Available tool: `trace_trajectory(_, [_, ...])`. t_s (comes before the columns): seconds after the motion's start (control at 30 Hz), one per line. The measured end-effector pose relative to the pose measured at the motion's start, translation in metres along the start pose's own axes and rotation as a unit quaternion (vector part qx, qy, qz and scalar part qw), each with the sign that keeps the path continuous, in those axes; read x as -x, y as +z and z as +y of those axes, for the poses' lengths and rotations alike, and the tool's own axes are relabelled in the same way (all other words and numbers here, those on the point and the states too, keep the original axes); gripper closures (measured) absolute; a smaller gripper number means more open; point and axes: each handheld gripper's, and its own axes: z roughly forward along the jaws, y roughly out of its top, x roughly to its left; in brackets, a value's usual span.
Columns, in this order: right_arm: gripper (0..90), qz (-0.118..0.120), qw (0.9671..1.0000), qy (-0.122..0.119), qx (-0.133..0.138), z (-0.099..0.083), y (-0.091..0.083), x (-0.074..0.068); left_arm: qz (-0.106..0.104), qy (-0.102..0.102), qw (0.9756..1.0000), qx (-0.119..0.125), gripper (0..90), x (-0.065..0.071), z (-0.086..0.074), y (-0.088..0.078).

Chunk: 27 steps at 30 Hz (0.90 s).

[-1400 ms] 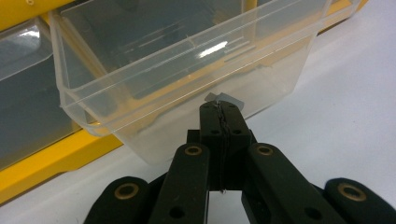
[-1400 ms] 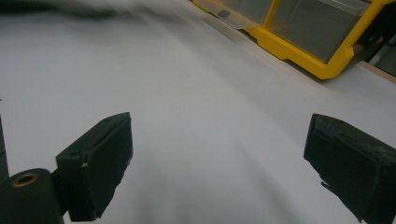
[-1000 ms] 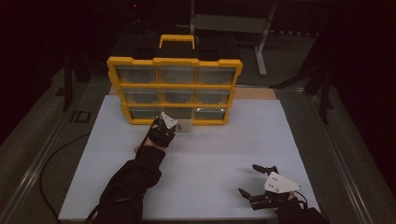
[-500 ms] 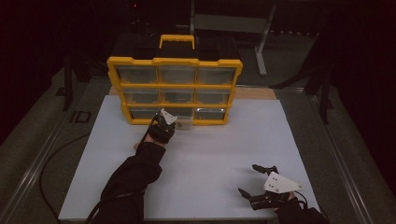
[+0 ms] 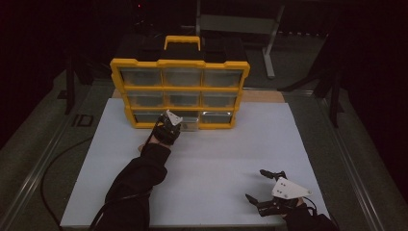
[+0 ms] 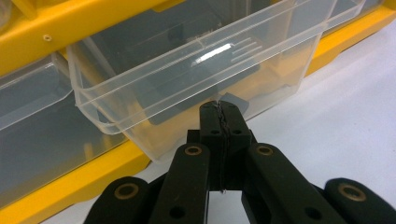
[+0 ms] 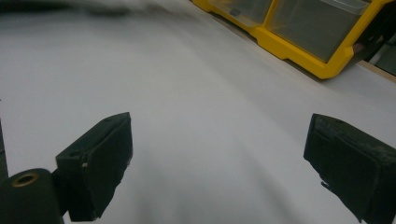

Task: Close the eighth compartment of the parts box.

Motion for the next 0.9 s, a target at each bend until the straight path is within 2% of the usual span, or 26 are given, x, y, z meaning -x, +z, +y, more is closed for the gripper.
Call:
trace_trajectory(0.4, [8.1,0.001,1.0000,0.001,-0.001,0.000,0.000,0.000,0.007,-0.013,0.9999,0.009,89.0,-0.007,0.002,0.006])
trace_trajectory(0.9, [8.1,0.001,1.0000,0.001,-0.001,-0.001,0.000,0.000,0.019,-0.004,0.9998,0.006,89.0,-0.007,0.006,0.014])
